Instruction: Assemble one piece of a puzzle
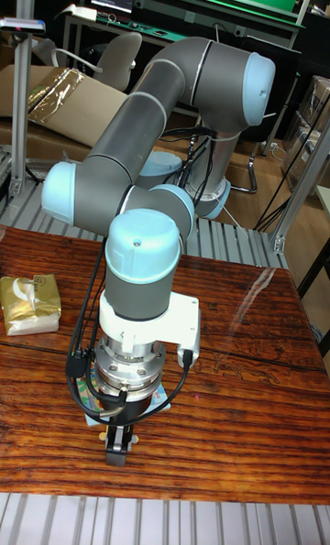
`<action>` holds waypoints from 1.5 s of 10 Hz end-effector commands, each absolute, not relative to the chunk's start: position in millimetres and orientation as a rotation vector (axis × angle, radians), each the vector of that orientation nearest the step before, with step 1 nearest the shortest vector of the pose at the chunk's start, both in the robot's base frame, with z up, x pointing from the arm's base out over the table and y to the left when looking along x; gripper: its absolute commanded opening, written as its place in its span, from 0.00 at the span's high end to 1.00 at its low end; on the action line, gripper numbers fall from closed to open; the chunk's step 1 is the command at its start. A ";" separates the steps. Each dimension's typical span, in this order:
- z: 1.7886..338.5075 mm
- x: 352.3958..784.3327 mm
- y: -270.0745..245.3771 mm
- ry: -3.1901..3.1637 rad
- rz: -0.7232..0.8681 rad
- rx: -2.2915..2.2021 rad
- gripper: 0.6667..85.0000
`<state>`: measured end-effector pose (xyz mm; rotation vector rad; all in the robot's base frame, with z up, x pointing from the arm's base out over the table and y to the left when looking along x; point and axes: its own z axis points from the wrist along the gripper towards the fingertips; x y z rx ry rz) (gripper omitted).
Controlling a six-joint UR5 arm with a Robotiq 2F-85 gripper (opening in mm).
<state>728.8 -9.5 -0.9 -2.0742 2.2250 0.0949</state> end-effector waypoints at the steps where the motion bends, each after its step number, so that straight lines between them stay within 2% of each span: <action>1: 4.7 734.3 -10.2 2.215 0.088 -2.080 0.36; 5: 5.3 736.0 -11.6 2.220 0.082 -2.079 0.36; 9: 1.3 727.2 -11.6 2.237 0.109 -2.082 0.26; 15: -5.4 724.4 -3.8 2.251 0.110 -2.058 0.23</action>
